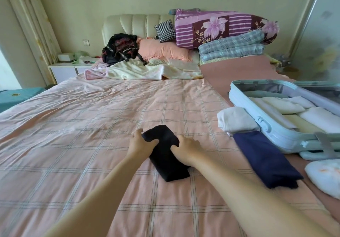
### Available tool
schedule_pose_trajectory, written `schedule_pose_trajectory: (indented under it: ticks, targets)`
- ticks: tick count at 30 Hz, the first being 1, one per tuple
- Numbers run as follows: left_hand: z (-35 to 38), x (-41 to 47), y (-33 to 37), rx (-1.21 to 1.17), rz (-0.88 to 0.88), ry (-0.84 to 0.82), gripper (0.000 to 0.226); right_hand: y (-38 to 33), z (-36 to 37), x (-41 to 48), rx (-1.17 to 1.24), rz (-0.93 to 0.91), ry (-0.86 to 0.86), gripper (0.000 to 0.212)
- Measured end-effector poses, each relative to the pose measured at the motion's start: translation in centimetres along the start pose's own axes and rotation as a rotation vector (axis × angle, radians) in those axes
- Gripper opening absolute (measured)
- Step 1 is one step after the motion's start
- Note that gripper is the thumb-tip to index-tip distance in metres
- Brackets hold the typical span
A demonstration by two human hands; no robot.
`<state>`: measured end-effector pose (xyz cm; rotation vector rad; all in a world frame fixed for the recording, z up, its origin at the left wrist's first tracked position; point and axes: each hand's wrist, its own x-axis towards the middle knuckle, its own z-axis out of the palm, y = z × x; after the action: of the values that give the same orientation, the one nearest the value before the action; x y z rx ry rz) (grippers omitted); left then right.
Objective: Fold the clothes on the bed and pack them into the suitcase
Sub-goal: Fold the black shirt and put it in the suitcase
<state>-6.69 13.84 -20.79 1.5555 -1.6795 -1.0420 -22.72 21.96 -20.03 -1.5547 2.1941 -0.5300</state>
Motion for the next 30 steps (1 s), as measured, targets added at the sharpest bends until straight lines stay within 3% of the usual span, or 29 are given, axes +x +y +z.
schedule_pose_trajectory:
  ticks: [5, 9, 13, 18, 21, 23, 30]
  targets:
    - [1.9, -0.2, 2.5, -0.449, 0.013, -0.115, 0.053, 1.6, -2.1, -1.9, 0.615, 0.118, 0.008, 0.039]
    - [4.5, -2.3, 7.4, -0.634, 0.073, -0.308, 0.048, 4.7, -6.2, -3.7, 0.860, 0.201, 0.111, 0.038]
    - [9.1, -5.1, 12.9, -0.663, 0.135, -0.399, 0.048, 9.2, -12.3, -6.4, 0.751, 0.206, 0.313, 0.034]
    - [16.7, -8.6, 16.7, -0.496, 0.202, -0.421, 0.058, 16.2, -17.0, -8.8, 0.342, 0.228, 0.574, 0.041]
    - [20.4, -9.9, 15.9, -0.111, 0.293, -0.446, 0.067, 20.1, -16.3, -8.6, 0.186, 0.313, 0.452, 0.049]
    - [21.9, -10.4, 15.1, 0.001, 0.321, -0.475, 0.066, 21.3, -15.3, -8.4, 0.153, 0.396, 0.328, 0.053]
    - [22.6, -10.8, 14.0, -0.288, 0.045, -0.521, 0.067, 20.4, -14.4, -8.0, 0.379, 0.459, 0.247, 0.058]
